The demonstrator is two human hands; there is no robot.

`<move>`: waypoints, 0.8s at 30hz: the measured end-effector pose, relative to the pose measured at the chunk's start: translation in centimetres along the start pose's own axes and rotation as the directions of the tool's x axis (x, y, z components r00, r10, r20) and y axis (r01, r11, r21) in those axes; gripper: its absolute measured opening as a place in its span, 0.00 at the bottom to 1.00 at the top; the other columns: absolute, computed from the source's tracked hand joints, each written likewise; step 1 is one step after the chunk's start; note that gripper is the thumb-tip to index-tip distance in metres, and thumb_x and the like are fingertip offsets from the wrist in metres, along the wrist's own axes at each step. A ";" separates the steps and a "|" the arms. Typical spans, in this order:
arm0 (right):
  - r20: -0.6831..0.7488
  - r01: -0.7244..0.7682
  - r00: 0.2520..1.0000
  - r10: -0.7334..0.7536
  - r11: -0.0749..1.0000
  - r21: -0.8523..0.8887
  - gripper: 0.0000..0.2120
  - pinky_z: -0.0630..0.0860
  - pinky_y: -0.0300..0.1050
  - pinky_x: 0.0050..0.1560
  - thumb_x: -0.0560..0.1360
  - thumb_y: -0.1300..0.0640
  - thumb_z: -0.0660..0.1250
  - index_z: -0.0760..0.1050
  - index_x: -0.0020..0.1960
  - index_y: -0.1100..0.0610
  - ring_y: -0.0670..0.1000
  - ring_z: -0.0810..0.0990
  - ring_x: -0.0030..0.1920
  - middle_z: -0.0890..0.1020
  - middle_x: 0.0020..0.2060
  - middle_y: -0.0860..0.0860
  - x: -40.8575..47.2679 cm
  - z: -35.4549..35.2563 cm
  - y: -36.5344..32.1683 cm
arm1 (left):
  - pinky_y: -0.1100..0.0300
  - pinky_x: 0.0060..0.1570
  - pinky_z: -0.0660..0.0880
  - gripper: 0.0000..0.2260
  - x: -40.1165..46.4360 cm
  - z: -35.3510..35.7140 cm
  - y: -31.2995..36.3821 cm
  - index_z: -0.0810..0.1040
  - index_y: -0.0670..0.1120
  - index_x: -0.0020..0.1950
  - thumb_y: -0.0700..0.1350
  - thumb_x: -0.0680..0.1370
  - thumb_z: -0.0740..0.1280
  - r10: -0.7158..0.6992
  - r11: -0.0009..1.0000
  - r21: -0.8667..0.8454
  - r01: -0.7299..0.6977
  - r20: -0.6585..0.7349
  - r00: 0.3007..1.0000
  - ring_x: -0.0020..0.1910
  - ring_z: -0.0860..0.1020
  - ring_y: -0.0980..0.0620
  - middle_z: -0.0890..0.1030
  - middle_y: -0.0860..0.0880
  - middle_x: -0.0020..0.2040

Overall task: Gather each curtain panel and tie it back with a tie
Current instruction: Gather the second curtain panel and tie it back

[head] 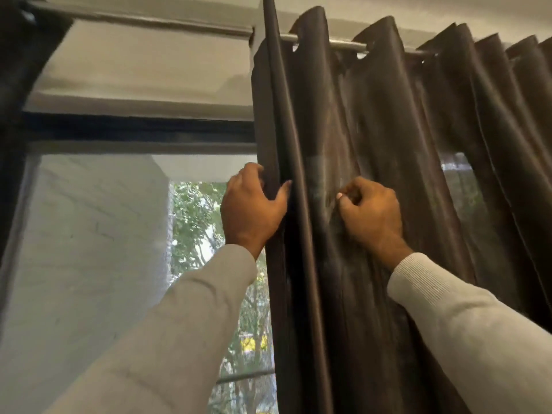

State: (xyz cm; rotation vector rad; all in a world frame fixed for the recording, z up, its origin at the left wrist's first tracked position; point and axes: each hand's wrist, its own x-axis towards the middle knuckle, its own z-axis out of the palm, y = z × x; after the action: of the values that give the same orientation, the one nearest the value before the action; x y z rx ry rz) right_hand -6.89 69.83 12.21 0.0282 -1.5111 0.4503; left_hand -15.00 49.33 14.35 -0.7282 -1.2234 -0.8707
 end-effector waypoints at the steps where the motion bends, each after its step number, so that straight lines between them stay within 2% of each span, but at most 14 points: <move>1: -0.004 0.027 1.000 -0.027 0.999 0.020 0.06 0.73 0.44 0.44 0.77 0.49 0.69 0.80 0.45 0.52 0.52 0.80 0.41 0.82 0.38 0.46 0.7 0.5 0.0 | 0.49 0.46 0.79 0.20 0.6 0.1 0.1 0.76 0.48 0.60 0.59 0.77 0.73 0.017 0.999 0.031 -0.017 -0.011 1.000 0.48 0.80 0.44 0.81 0.51 0.46; 6: 0.000 0.081 0.997 -0.081 0.988 0.130 0.07 0.75 0.46 0.41 0.77 0.49 0.69 0.79 0.44 0.52 0.53 0.80 0.40 0.82 0.37 0.48 3.1 2.6 -0.5 | 0.45 0.44 0.79 0.16 3.1 -2.6 0.0 0.76 0.44 0.67 0.47 0.81 0.72 0.151 0.961 0.237 -0.143 -0.012 0.989 0.44 0.84 0.34 0.86 0.42 0.44; 8: 0.022 0.073 0.997 -0.078 0.984 0.162 0.08 0.73 0.43 0.39 0.77 0.48 0.68 0.77 0.42 0.51 0.53 0.80 0.40 0.81 0.37 0.48 4.0 3.2 -0.7 | 0.43 0.41 0.77 0.15 4.1 -5.2 -1.1 0.75 0.43 0.67 0.44 0.81 0.70 0.148 0.918 0.377 -0.126 -0.031 0.988 0.41 0.82 0.30 0.85 0.36 0.42; 10: 0.045 0.053 0.997 -0.063 0.981 0.184 0.09 0.68 0.42 0.39 0.78 0.48 0.68 0.75 0.41 0.49 0.52 0.77 0.39 0.80 0.36 0.46 4.7 3.5 -1.1 | 0.41 0.43 0.76 0.14 5.6 -8.9 -2.8 0.74 0.42 0.65 0.43 0.81 0.69 -0.028 0.881 0.461 0.105 -0.170 0.985 0.45 0.81 0.27 0.83 0.32 0.45; 11: 0.042 0.036 0.998 -0.045 0.980 0.196 0.09 0.68 0.43 0.41 0.78 0.48 0.68 0.75 0.41 0.49 0.52 0.77 0.39 0.80 0.36 0.47 4.9 3.7 -1.2 | 0.41 0.47 0.76 0.13 6.5 -10.7 -3.3 0.74 0.43 0.63 0.42 0.80 0.69 -0.142 0.865 0.437 0.246 -0.257 0.956 0.48 0.81 0.27 0.83 0.32 0.47; 12: 0.027 0.022 0.999 -0.029 0.978 0.209 0.09 0.68 0.43 0.42 0.78 0.48 0.68 0.75 0.41 0.50 0.53 0.76 0.39 0.80 0.37 0.48 5.0 3.9 -1.4 | 0.43 0.49 0.75 0.11 7.2 -12.5 -3.5 0.75 0.43 0.60 0.42 0.79 0.70 -0.215 0.850 0.410 0.330 -0.303 0.929 0.50 0.81 0.29 0.83 0.34 0.49; 13: 0.006 0.022 1.000 -0.024 0.976 0.214 0.09 0.68 0.44 0.41 0.78 0.48 0.68 0.76 0.41 0.51 0.54 0.77 0.40 0.80 0.37 0.49 5.0 4.0 -1.6 | 0.46 0.48 0.74 0.09 7.6 -13.7 -3.5 0.75 0.44 0.56 0.41 0.78 0.71 -0.219 0.854 0.401 0.330 -0.298 0.929 0.50 0.81 0.33 0.82 0.38 0.47; 15: -0.012 0.039 0.999 -0.037 0.965 0.259 0.10 0.70 0.44 0.39 0.78 0.48 0.67 0.76 0.42 0.52 0.54 0.79 0.40 0.81 0.38 0.49 4.8 4.0 -2.4 | 0.50 0.45 0.72 0.09 7.9 -15.0 -2.6 0.75 0.46 0.51 0.42 0.78 0.74 -0.115 0.886 0.427 0.182 -0.178 0.977 0.42 0.80 0.39 0.81 0.45 0.39; 18: -0.021 0.064 0.998 -0.060 0.909 0.412 0.14 0.80 0.50 0.41 0.80 0.41 0.66 0.78 0.43 0.50 0.51 0.81 0.39 0.82 0.36 0.46 4.7 3.6 -4.2 | 0.52 0.41 0.77 0.11 7.5 -14.8 -1.0 0.74 0.49 0.47 0.44 0.78 0.77 0.016 0.931 0.365 -0.011 -0.010 1.000 0.35 0.80 0.45 0.80 0.48 0.35; 21: -0.062 0.091 0.996 -0.069 0.864 0.496 0.21 0.78 0.45 0.37 0.80 0.33 0.63 0.79 0.41 0.49 0.45 0.80 0.36 0.81 0.33 0.44 4.9 2.9 -6.5 | 0.54 0.39 0.79 0.12 7.5 -14.4 0.0 0.76 0.54 0.44 0.46 0.77 0.78 0.039 0.972 0.232 -0.034 -0.015 0.999 0.36 0.81 0.48 0.82 0.48 0.38; 24: -0.005 0.064 0.997 -0.072 0.849 0.524 0.23 0.76 0.42 0.37 0.77 0.29 0.65 0.80 0.44 0.48 0.43 0.80 0.36 0.82 0.33 0.44 5.7 2.5 -8.6 | 0.53 0.41 0.81 0.10 7.4 -13.9 0.7 0.80 0.56 0.43 0.46 0.75 0.79 0.009 0.996 0.084 -0.010 0.016 1.000 0.37 0.83 0.50 0.84 0.50 0.38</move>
State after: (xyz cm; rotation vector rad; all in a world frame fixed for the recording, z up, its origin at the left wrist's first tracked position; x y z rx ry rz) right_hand -6.72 62.76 20.14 0.5166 -1.3560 0.7978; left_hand -6.86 36.58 18.84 -0.6737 -1.2619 -0.8027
